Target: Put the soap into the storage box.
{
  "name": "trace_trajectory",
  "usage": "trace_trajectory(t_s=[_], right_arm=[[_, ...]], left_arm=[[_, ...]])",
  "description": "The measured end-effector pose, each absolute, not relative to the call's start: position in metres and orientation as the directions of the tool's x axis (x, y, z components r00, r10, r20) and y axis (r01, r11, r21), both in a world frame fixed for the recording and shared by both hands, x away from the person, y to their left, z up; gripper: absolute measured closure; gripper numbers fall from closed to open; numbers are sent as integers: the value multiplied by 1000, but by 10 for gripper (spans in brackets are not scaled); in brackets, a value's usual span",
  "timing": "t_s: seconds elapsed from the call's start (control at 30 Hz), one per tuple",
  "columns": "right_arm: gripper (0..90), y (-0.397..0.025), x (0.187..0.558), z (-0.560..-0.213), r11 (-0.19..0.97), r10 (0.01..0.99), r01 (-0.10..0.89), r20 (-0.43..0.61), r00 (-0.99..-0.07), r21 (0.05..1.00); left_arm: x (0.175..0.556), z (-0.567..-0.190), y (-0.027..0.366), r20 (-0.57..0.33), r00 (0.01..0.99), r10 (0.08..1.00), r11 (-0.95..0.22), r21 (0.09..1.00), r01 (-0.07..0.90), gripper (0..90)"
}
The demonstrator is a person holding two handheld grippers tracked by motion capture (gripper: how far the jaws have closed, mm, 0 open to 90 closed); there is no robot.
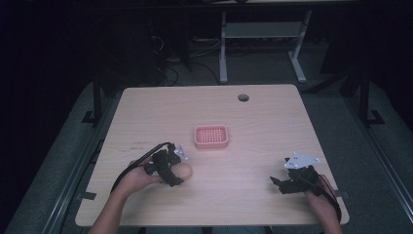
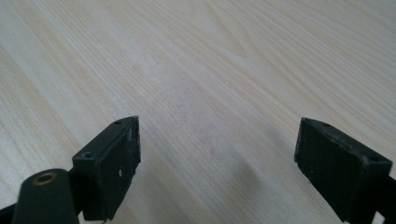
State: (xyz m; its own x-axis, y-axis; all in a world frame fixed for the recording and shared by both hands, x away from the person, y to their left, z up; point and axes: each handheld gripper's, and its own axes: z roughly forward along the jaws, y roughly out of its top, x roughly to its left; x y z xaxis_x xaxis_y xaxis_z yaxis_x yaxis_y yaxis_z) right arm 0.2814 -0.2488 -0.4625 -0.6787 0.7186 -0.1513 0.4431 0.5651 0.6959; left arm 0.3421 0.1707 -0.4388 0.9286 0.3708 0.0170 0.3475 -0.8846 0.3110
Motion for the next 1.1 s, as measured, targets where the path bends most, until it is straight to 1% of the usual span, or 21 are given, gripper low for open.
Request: trace_trajectory(t_s=[0.43,0.57,0.63,1.1], right_arm=[[138,-251,282,-462,568,717,442,-155,-680,694],[138,-251,282,-462,568,717,441,-155,-680,696],[138,-251,282,-462,568,717,441,-155,-680,696],[138,-251,281,-462,556,724,444,-147,-674,702]], left_arm=[[345,-443,166,0,932,362,-889,302,345,251],[345,-443,166,1,931,364,-887,306,347,274],[346,-442,167,3,931,365,-886,308,346,306],[347,-441,167,-7,931,365,-884,312,349,316]])
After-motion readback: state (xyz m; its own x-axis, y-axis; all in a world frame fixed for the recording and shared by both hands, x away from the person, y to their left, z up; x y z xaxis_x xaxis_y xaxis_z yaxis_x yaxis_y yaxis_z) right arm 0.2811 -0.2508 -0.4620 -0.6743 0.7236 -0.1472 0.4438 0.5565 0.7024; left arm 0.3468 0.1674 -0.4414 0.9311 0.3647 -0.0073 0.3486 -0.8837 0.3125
